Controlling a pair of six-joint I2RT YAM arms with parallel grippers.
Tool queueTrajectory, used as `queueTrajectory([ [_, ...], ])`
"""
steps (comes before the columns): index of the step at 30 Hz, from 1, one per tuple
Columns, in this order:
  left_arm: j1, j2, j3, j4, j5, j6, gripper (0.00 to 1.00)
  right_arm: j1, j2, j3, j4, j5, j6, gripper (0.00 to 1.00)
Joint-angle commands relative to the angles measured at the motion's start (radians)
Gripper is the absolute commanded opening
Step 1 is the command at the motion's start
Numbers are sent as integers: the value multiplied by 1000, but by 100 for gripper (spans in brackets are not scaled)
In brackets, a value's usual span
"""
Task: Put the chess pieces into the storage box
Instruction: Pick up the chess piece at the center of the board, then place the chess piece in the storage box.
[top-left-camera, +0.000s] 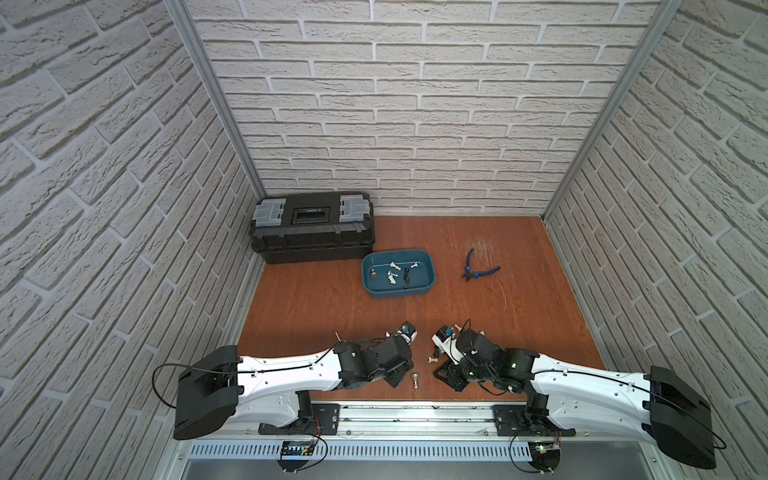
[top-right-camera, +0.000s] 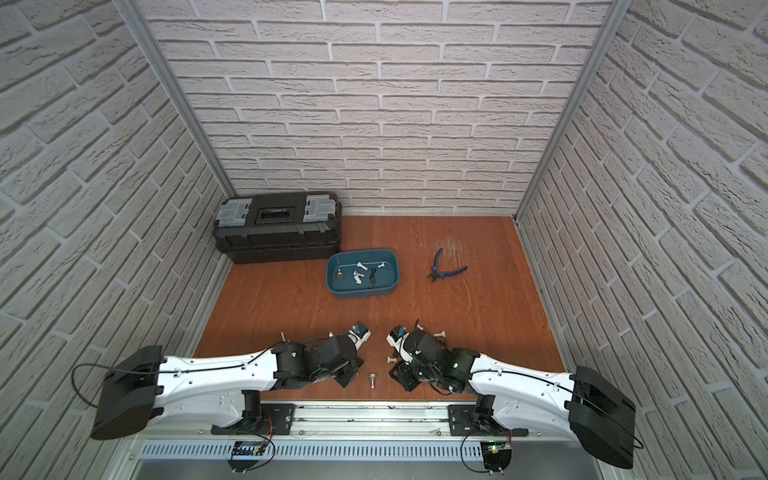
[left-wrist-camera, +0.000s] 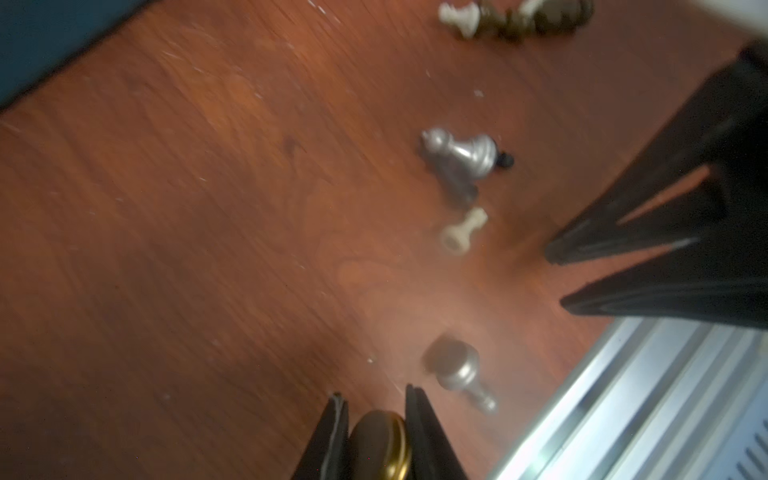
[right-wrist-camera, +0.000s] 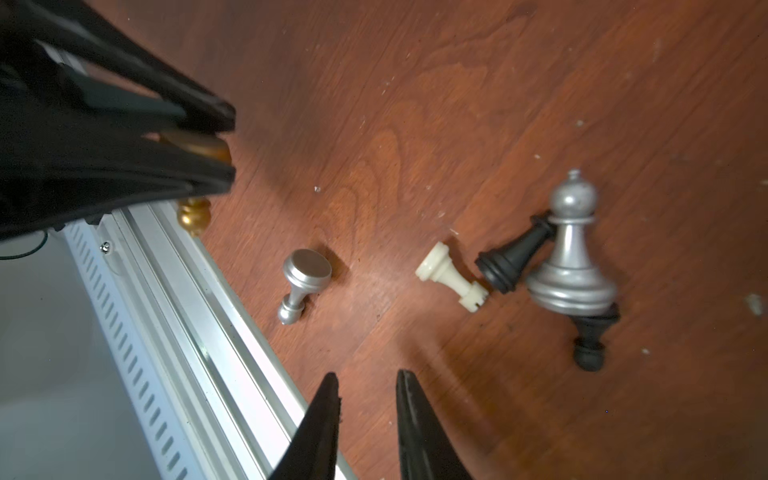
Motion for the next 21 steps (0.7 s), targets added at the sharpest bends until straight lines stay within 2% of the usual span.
queueTrajectory([
  [1,122,-35,80,-48,-85,-9,0,8,-74,45,-3,68,-21,29],
  [4,295,1,169,-46,-85,15,0,8,-83,70,-20,96,-50,30],
  [8,500,188,386,-96,-74,82,0,8,-60,73,-13,123,-73,30],
  [11,557,335,555,-105,-73,158,0,8,-39,86,4,104,-79,30],
  [16,618,582,765,-166,-34,202,1,8,11,134,-14,94,-111,31],
  [21,644,730,869,-206,-9,220,3,7,24,149,-17,95,-108,31],
])
